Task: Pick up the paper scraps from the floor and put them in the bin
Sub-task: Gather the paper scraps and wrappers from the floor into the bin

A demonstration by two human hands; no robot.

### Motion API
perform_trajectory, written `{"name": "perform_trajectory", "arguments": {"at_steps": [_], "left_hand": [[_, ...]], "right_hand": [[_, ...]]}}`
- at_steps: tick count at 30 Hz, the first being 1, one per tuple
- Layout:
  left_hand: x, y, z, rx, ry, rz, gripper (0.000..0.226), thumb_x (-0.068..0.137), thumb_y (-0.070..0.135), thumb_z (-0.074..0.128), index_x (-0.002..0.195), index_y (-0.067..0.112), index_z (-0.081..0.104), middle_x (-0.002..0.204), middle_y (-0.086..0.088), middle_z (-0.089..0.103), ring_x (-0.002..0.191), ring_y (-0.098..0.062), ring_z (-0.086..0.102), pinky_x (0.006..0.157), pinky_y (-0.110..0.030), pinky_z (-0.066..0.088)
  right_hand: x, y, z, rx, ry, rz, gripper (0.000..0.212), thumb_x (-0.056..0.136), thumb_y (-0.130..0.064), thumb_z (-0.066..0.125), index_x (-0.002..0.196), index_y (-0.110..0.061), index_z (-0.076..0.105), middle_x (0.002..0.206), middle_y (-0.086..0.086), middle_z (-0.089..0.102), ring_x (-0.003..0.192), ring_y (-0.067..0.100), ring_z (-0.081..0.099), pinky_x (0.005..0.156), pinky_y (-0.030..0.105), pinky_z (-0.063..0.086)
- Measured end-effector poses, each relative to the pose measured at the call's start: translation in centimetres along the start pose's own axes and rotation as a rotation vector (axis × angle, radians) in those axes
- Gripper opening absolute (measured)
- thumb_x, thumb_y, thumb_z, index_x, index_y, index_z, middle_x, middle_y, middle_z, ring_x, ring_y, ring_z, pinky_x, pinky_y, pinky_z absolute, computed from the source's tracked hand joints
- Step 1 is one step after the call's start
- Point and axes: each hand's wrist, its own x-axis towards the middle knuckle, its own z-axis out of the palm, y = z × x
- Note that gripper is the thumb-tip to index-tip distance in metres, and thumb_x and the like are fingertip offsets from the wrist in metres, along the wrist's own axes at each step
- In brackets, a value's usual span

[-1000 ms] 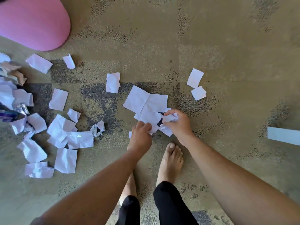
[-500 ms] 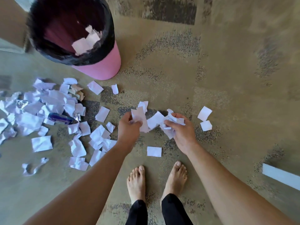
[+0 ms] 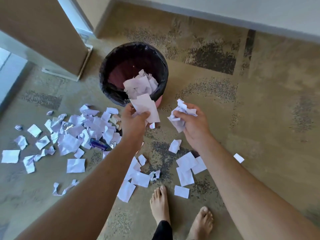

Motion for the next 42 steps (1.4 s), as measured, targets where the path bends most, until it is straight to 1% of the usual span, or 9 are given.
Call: {"name": "perform_trajectory", "arguments": {"at_steps": [4,9,13,18,20,25,30,36,42], "left_hand": [[4.9,4.4,-0.6,0.017,0.02,0.087,0.032,0.088,-0.008,0.059,0.11,0.016,0.057,0.096,0.005,0.067,0.085,-0.009,0.067,0.062,-0.025,0.057],[11.2,8.0,-0.8,0.171,0.042,0.088,0.034,0.089,0.012,0.068,0.119,0.015,0.052,0.101,0.002,0.062,0.088,-0.02,0.067,0.063,-0.031,0.06],[13.0,8.7,-1.2,0.29,0.022,0.037,0.056,0.089,0.021,0.065,0.14,0.027,0.042,0.134,-0.004,0.053,0.117,-0.025,0.058,0.095,-0.05,0.052],[12.2,8.3,-1.4,0.277,-0.004,0.084,0.042,0.094,0.017,0.057,0.135,0.021,0.051,0.137,-0.008,0.055,0.125,-0.03,0.054,0.104,-0.047,0.045],[11.0,7.6,-1.5,0.326,0.017,0.223,0.03,0.094,0.015,0.056,0.123,0.019,0.06,0.122,-0.003,0.062,0.117,-0.023,0.06,0.099,-0.037,0.049],[5.9,4.1,-0.1,0.495,-0.04,0.584,0.015,0.095,0.019,0.055,0.108,0.018,0.062,0.11,0.006,0.059,0.098,-0.006,0.057,0.082,-0.011,0.044],[2.1,-3.6,1.9,0.694,-0.296,0.659,0.022,0.094,0.024,0.062,0.113,0.014,0.061,0.122,0.0,0.054,0.102,0.003,0.051,0.082,-0.01,0.042],[1.2,-13.8,4.8,0.977,-0.489,0.612,0.049,0.089,0.047,0.063,0.128,0.019,0.055,0.145,-0.004,0.041,0.135,-0.021,0.04,0.107,-0.042,0.039],[2.3,-24.3,6.4,1.248,-0.52,0.556,0.068,0.078,0.073,0.048,0.136,0.037,0.041,0.157,-0.001,0.023,0.144,-0.031,0.025,0.112,-0.058,0.029]], "right_hand": [[2.2,-2.9,6.3,-0.067,-0.101,-0.059,0.033,0.078,0.013,0.068,0.078,-0.019,0.06,0.08,0.006,0.066,0.079,0.023,0.063,0.077,0.039,0.051],[7.0,-5.5,13.1,-0.223,-0.098,-0.085,0.018,0.087,-0.004,0.067,0.091,-0.022,0.065,0.105,0.011,0.067,0.105,0.032,0.066,0.083,0.043,0.056],[7.8,-5.9,15.1,-0.313,-0.179,0.006,0.038,0.095,-0.024,0.06,0.133,-0.021,0.054,0.129,0.002,0.056,0.109,0.022,0.057,0.083,0.041,0.058],[7.5,-5.5,13.8,-0.254,-0.249,0.023,0.057,0.098,-0.006,0.051,0.15,-0.021,0.032,0.134,0.001,0.049,0.122,0.022,0.049,0.098,0.048,0.05],[7.3,-5.1,12.7,-0.212,-0.226,-0.03,0.053,0.096,0.0,0.048,0.146,-0.017,0.038,0.117,0.004,0.055,0.109,0.017,0.056,0.097,0.043,0.052],[6.2,-3.4,6.3,-0.324,-0.091,-0.253,0.032,0.095,0.0,0.052,0.125,-0.008,0.058,0.114,0.005,0.061,0.1,0.012,0.063,0.087,0.036,0.059],[5.3,1.6,-5.3,-0.524,0.014,-0.323,0.024,0.096,-0.011,0.057,0.12,-0.013,0.061,0.119,-0.005,0.061,0.112,0.012,0.061,0.093,0.04,0.055],[5.5,8.0,-19.8,-0.756,0.188,-0.324,0.027,0.097,-0.02,0.058,0.124,-0.017,0.06,0.133,0.0,0.058,0.119,0.016,0.057,0.097,0.032,0.049],[6.9,15.9,-31.5,-0.957,0.368,-0.334,0.037,0.092,-0.025,0.063,0.127,-0.014,0.058,0.133,0.005,0.056,0.124,0.022,0.051,0.102,0.039,0.045]]}}
